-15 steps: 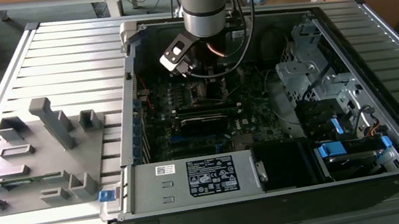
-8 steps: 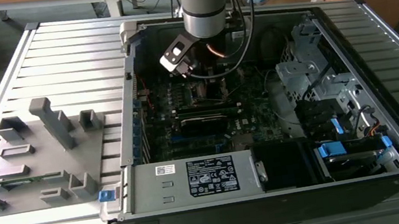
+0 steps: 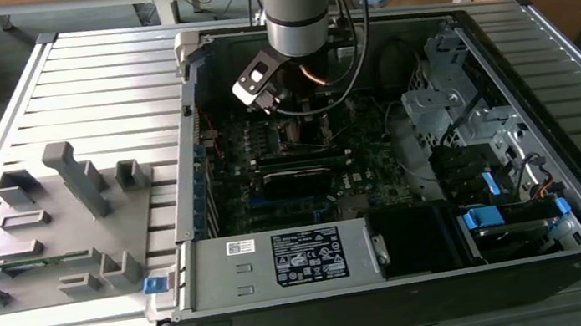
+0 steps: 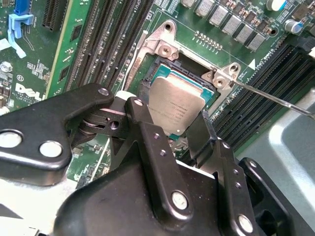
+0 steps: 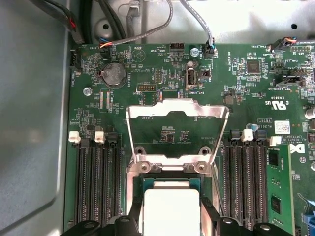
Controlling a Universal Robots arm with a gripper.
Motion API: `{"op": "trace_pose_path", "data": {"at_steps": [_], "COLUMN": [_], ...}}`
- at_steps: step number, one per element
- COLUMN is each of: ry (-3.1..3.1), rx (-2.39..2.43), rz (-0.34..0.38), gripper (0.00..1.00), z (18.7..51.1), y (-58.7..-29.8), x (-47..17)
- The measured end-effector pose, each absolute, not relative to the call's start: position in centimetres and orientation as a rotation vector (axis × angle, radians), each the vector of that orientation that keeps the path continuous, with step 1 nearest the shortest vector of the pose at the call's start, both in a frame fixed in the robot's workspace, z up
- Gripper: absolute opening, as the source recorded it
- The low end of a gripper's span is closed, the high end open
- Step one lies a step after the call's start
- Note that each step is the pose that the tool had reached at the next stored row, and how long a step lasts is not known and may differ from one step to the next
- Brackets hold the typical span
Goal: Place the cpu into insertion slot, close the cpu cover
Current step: 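Place the cpu into insertion slot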
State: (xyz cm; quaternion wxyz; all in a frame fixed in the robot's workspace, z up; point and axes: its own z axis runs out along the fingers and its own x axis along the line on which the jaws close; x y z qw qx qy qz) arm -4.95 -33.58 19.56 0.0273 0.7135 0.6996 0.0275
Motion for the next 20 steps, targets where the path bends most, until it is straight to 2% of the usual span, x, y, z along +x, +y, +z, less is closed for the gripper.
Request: {"op": "trace_pose_path", "data": {"at_steps": [20], "ry": [2.152], "rx": [2.211], "rz": [0.085], "gripper": [0.54], "z": [19.27], "y": [-33.6], "x": [-4.99]}}
